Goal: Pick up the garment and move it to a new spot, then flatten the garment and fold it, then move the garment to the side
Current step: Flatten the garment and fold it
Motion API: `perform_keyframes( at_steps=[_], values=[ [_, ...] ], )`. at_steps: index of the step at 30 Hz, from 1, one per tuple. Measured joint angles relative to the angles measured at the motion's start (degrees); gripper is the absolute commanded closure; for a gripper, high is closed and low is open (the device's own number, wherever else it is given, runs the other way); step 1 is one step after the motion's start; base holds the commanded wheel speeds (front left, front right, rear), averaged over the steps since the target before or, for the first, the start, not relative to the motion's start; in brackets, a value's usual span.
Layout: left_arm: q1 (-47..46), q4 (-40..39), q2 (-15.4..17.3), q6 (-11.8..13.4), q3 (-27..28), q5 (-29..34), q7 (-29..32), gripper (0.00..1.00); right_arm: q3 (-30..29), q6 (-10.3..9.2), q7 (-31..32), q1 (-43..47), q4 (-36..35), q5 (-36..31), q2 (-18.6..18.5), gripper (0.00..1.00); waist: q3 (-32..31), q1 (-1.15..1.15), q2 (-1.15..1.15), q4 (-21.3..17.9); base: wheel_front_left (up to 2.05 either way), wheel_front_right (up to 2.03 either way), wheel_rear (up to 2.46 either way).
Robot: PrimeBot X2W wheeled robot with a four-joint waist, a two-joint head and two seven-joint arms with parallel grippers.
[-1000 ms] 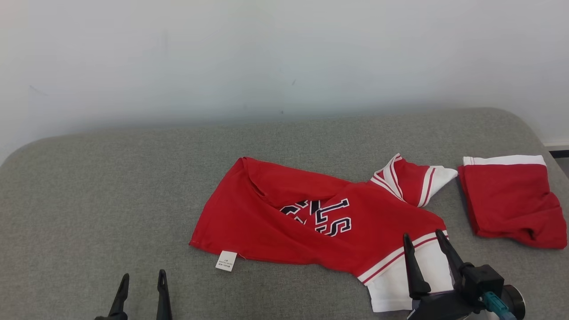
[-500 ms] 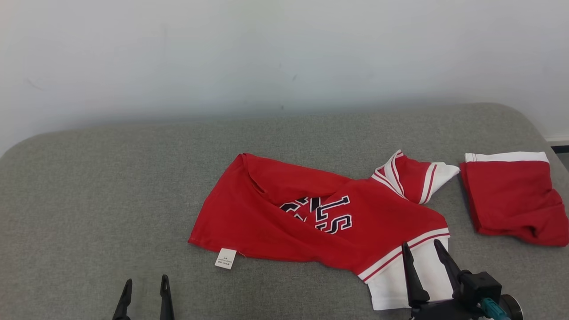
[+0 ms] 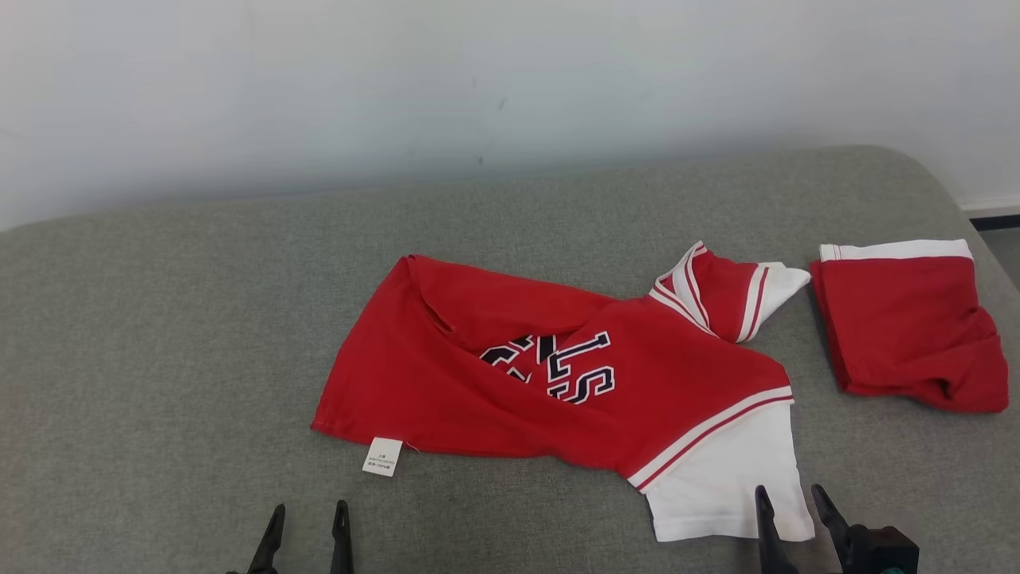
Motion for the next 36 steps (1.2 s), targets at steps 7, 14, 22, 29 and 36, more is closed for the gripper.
perform_keyframes(
  at_steps=[7,14,22,29,36],
  values=[
    [-1.1,0.7,0.0,0.1,-1.4,0.0,0.0,0.0,-2.3,0.0,0.0,-0.1,3.6,-0.5,-0.1,0.0,1.7,0.0,0.0,-0.4,0.0,0.0,0.0],
    [-1.5,1.1,0.0,0.1,-1.9,0.0,0.0,0.0,-4.7,0.0,0.0,-0.3,7.3,-0.5,-0.1,0.0,2.0,0.0,0.0,-0.2,0.0,0.0,0.0],
    [-1.5,1.3,0.0,0.0,-1.4,0.1,0.0,0.0,-4.0,0.0,-0.1,-2.0,10.5,0.3,-0.1,1.0,2.0,0.0,0.0,-0.4,0.0,0.0,0.0],
    [-1.7,1.2,0.0,-0.2,-0.4,-0.3,0.0,0.0,-5.5,0.0,0.0,-1.7,6.0,2.0,-1.5,1.0,2.2,0.0,0.0,-2.2,0.0,0.0,0.0],
    [-5.2,2.6,0.0,0.1,0.4,-0.8,0.0,0.0,-7.0,0.0,0.0,-0.6,3.3,2.6,-3.6,1.0,3.8,0.0,0.0,-4.4,0.0,0.0,0.0]
  ],
)
